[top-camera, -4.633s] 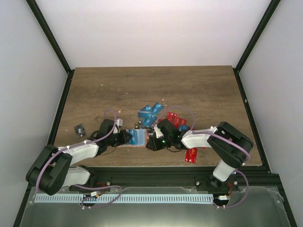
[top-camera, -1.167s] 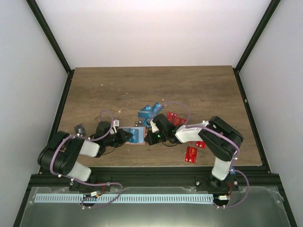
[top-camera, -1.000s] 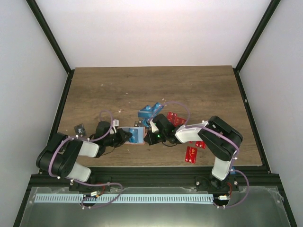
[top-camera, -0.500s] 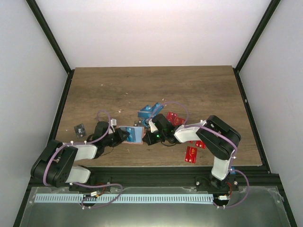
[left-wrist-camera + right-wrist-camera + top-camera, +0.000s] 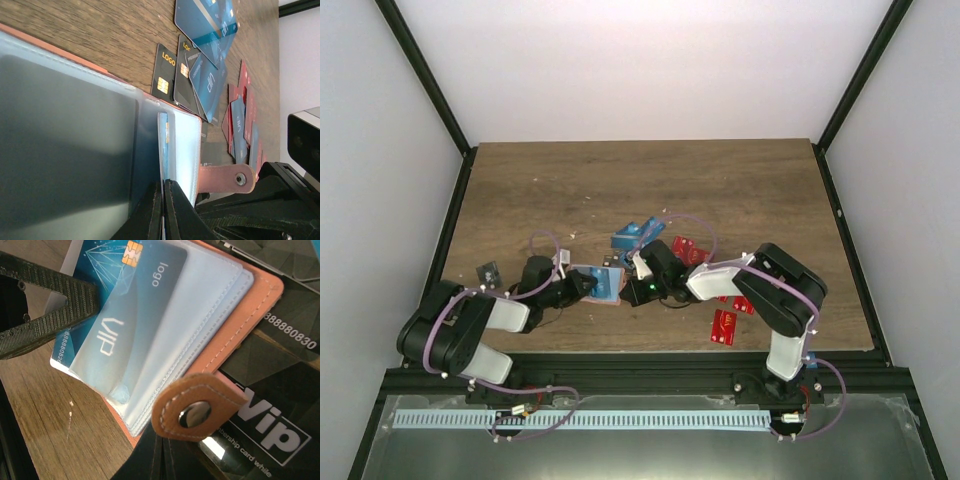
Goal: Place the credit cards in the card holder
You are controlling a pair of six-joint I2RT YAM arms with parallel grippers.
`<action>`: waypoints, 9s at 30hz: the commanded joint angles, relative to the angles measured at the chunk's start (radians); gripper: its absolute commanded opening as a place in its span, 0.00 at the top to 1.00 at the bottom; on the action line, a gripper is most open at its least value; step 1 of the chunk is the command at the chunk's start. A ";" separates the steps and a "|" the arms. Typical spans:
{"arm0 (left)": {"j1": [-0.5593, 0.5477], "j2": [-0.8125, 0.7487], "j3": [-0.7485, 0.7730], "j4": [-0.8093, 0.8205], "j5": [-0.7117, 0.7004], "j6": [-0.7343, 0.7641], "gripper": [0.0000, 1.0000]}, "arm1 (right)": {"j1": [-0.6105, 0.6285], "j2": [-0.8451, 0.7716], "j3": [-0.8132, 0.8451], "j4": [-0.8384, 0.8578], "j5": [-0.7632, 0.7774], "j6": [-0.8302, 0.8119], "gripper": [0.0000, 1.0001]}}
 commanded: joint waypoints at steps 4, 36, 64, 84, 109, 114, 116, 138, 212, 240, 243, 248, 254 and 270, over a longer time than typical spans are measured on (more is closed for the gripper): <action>-0.004 0.024 0.017 -0.064 0.040 0.076 0.96 | 0.006 0.063 0.018 -0.127 0.041 -0.025 0.99; -0.017 0.126 0.215 -0.460 0.104 0.329 0.96 | -0.073 -0.009 0.031 -0.211 0.125 -0.064 0.99; -0.161 0.076 0.161 -0.353 0.064 0.154 0.95 | -0.158 -0.029 0.000 -0.206 0.136 -0.024 0.99; -0.166 0.059 0.121 -0.234 -0.001 0.015 0.67 | -0.158 -0.116 -0.072 -0.166 0.072 -0.025 0.99; -0.178 -0.164 0.256 -0.629 -0.134 0.248 0.83 | -0.159 -0.212 -0.152 0.097 -0.240 0.129 0.91; -0.183 -0.090 0.281 -0.633 -0.135 0.261 0.84 | -0.158 -0.188 -0.139 0.104 -0.247 0.131 0.89; -0.189 -0.062 0.287 -0.633 -0.137 0.263 0.84 | -0.158 -0.176 -0.136 0.105 -0.247 0.132 0.88; -0.207 0.051 0.329 -0.583 -0.145 0.271 0.86 | -0.158 -0.084 -0.085 0.081 -0.217 0.114 0.79; -0.215 0.087 0.255 -0.584 -0.214 0.289 0.96 | -0.140 -0.062 -0.032 0.013 -0.139 0.117 0.71; -0.217 0.096 0.260 -0.574 -0.209 0.287 0.96 | -0.102 -0.030 0.017 -0.027 -0.138 0.098 0.75; -0.217 0.092 0.261 -0.579 -0.209 0.287 0.96 | -0.100 -0.043 0.022 -0.056 -0.107 0.090 0.75; -0.218 0.091 0.262 -0.579 -0.212 0.289 0.96 | -0.098 -0.068 0.028 -0.101 -0.064 0.077 0.75; -0.218 0.095 0.264 -0.575 -0.210 0.287 0.96 | -0.085 -0.071 0.044 -0.122 -0.058 0.072 0.78; -0.220 0.095 0.261 -0.576 -0.215 0.287 0.96 | -0.029 -0.082 0.120 -0.245 0.071 0.049 0.79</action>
